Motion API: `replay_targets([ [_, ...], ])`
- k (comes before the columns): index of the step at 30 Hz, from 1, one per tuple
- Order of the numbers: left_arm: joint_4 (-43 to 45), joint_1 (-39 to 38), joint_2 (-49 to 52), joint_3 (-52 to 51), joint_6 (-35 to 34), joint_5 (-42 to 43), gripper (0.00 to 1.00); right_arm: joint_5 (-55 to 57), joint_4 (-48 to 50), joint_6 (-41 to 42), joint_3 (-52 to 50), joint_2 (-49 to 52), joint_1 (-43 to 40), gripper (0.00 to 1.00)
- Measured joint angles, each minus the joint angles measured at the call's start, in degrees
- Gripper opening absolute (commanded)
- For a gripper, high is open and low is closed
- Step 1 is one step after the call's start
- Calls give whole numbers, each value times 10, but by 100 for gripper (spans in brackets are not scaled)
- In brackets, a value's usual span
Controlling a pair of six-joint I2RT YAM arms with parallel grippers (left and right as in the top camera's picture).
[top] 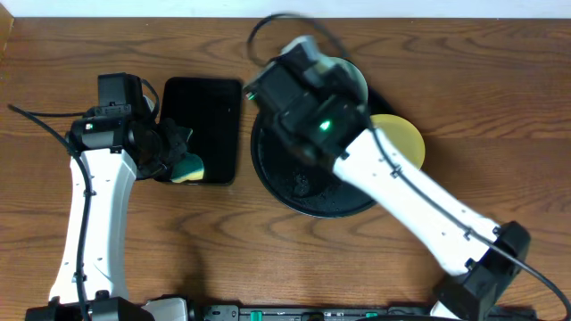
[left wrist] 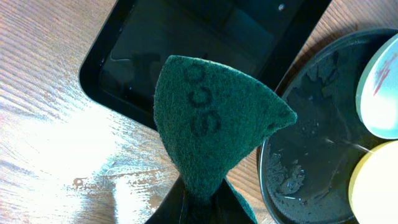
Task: Clean dirty plates on tray and stack at the side
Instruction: 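Lift the pale green plate with the right gripper and place it at the right side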
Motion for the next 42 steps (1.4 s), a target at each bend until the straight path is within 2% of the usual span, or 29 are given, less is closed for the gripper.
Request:
replay_targets([
  [3,0,0,0,0,1,0,8,-121,-13,85,0,0,-78,1],
  [7,0,0,0,0,3,0,8,-368,-12,142,0,2,-245,1],
  [11,0,0,0,0,6,0,8,-595,-17,147,0,5,-422,1],
  [15,0,0,0,0,9,0,8,-721,-28,123,-9,5,-567,1],
  [20,2,0,0,0,9,0,8,-736,7,110,-66,5,-666,1],
  [25,2,0,0,0,9,0,8,-709,80,135,-148,5,-715,1],
  [33,3,0,0,-1,9,0,8,-661,206,185,-287,5,-725,1],
  [39,6,0,0,-1,9,0,8,-652,235,195,-309,5,-721,2],
  [41,7,0,0,-1,9,0,8,-651,243,196,-309,5,-714,9],
  [42,7,0,0,-1,9,0,8,-651,246,199,-309,5,-710,19],
])
